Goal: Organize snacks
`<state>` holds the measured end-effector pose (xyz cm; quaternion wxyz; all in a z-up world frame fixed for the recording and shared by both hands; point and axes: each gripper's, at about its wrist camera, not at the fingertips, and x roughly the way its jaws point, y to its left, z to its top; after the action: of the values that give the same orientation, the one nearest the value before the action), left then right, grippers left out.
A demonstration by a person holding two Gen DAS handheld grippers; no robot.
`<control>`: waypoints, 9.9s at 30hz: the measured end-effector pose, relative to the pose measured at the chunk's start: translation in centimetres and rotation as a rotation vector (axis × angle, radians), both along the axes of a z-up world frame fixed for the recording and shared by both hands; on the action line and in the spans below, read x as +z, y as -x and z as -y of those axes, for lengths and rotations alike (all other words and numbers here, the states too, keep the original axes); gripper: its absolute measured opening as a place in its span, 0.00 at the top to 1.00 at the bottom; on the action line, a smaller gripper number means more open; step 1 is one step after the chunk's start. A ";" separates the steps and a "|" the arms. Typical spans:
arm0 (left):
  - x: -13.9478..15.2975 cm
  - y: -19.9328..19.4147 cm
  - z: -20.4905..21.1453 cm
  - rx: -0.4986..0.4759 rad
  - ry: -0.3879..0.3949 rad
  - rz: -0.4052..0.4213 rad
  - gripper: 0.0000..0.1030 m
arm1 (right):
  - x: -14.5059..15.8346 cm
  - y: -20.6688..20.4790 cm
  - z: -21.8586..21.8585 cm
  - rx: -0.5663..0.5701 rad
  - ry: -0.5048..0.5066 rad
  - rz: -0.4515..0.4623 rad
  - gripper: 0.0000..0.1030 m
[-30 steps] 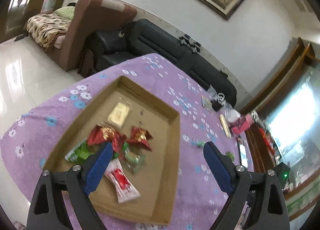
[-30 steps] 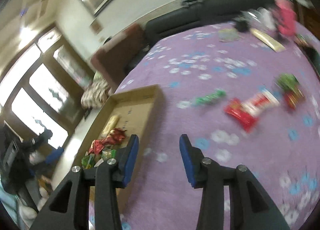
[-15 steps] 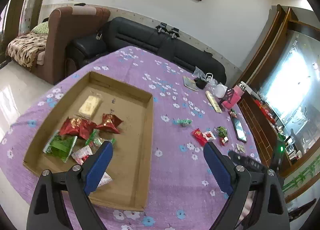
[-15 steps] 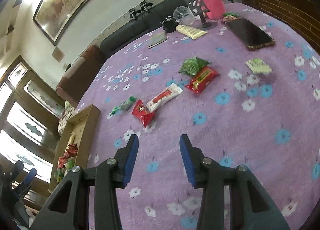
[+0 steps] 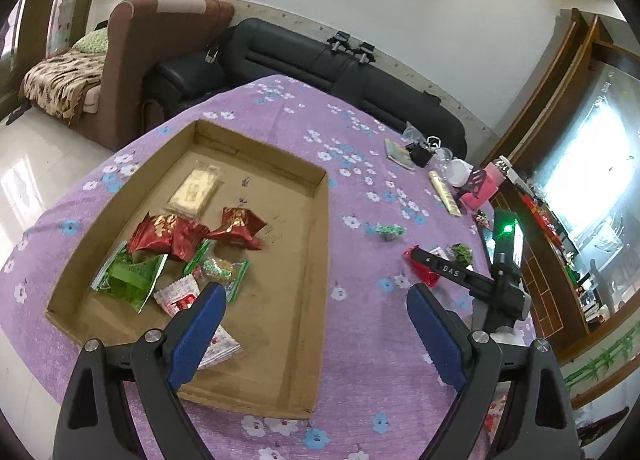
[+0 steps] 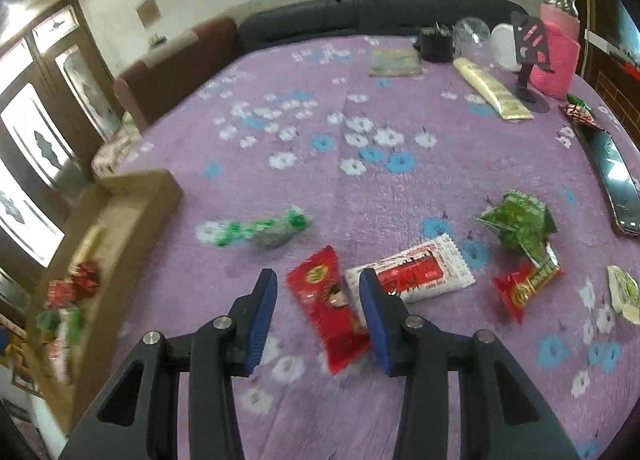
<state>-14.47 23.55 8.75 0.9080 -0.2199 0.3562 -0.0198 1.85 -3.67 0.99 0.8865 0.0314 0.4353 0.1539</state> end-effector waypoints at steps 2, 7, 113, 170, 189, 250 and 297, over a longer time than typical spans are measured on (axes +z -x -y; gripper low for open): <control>-0.3 -0.2 0.0 0.001 0.001 -0.006 0.09 | 0.0 0.4 -0.3 0.033 -0.007 -0.012 0.67; -0.7 -0.9 0.7 -0.028 0.008 -0.015 0.09 | -0.2 2.9 -1.4 0.153 -0.014 -0.074 0.83; -2.7 -7.5 9.7 -0.258 -0.006 -0.069 0.68 | -0.6 7.6 7.3 -0.045 -0.099 0.029 0.80; -5.6 -0.7 -5.0 0.031 0.027 -0.080 0.81 | 4.3 8.7 -17.1 0.439 -0.058 0.041 0.79; -1.5 2.3 -7.7 0.092 0.064 0.064 0.34 | 1.9 7.1 -20.8 0.439 0.006 0.012 0.73; 3.7 2.4 6.0 -0.288 0.155 0.206 0.01 | 12.2 18.3 11.2 -0.208 -0.018 0.366 0.33; 3.1 -6.9 9.9 -0.174 -0.263 0.097 0.03 | 1.3 -1.6 15.8 -0.331 -0.193 -0.007 0.37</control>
<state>-7.61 13.68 11.84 0.9399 -0.0662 0.3293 -0.0620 3.46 -19.45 2.34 0.8911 0.1877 0.4105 0.0470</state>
